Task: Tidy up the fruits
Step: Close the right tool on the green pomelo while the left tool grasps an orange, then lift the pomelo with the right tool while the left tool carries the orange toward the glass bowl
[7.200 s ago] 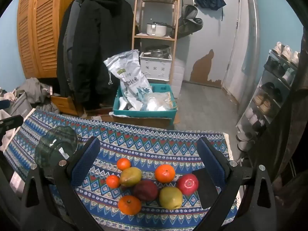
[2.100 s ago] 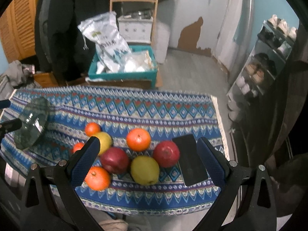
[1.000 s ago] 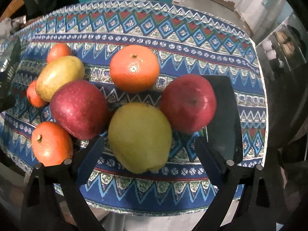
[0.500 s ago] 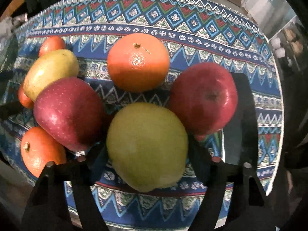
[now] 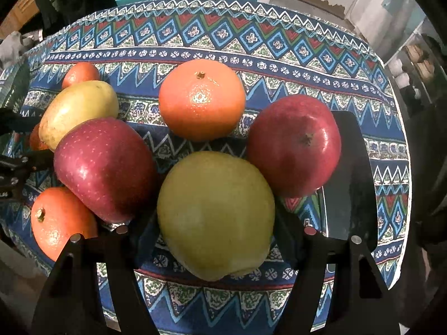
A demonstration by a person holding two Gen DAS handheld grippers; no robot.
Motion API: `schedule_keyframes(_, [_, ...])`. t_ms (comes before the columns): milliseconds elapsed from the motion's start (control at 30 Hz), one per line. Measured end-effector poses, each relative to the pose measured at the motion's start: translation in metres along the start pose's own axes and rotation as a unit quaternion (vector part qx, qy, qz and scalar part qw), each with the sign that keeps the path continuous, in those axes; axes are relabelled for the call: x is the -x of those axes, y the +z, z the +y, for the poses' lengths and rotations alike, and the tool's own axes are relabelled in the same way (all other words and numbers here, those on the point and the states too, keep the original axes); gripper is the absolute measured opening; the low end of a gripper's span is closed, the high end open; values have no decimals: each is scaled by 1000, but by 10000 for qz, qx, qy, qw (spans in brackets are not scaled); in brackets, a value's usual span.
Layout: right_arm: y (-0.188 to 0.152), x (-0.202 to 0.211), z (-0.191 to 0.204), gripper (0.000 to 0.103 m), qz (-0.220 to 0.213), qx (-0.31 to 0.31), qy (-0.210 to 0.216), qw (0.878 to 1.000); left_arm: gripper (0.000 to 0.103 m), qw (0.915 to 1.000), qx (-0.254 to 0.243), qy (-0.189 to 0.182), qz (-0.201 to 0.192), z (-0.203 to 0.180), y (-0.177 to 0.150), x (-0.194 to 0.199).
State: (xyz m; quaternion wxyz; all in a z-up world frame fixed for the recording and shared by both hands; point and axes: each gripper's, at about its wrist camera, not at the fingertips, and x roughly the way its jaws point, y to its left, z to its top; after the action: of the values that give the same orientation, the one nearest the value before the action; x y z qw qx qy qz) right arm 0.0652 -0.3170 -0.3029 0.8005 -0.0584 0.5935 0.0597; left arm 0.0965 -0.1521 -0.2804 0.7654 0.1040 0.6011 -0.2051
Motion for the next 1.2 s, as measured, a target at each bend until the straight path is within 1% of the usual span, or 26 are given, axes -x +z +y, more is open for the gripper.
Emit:
schedule_keyframes(33, [-1, 1, 0, 72, -23, -23, 14, 10000, 46, 10000, -11, -93, -6, -1, 0, 0])
schedule_keyframes(67, [-2, 3, -1, 72, -48, -46, 18, 10000, 46, 9999, -29, -148, 3, -2, 0, -1])
schedule_keyframes(200, [-3, 12, -5, 72, -113, -125, 67, 9998, 45, 9998, -206, 29, -74, -10, -2, -1])
schedule_keyframes(300, [-6, 19, -7, 72, -145, -143, 87, 9998, 44, 9998, -155, 8, -110, -10, -3, 0])
schedule_keyframes(367, [1, 22, -7, 72, -170, -154, 72, 9997, 44, 9999, -98, -6, -127, -7, -5, 2])
schedule_keyframes(433, [1, 30, -5, 72, -240, -175, 60, 9995, 44, 9997, -79, 36, -218, -4, -8, 8])
schedule_keyframes(700, [3, 61, -14, 72, -569, -338, -1, 9978, 44, 9982, -35, 107, -582, -10, -6, 39])
schedule_keyframes(833, [5, 87, -16, 72, -786, -424, 10, 9960, 44, 9971, -13, 171, -743, -9, -6, 55])
schedule_keyframes(933, [6, 100, -17, 72, -939, -454, 4, 9945, 44, 9956, -55, 232, -905, -10, -7, 69])
schedule_keyframes(1200, [14, 127, -14, 72, -1365, -509, -3, 9893, 44, 9901, -137, 259, -1375, -20, -5, 112])
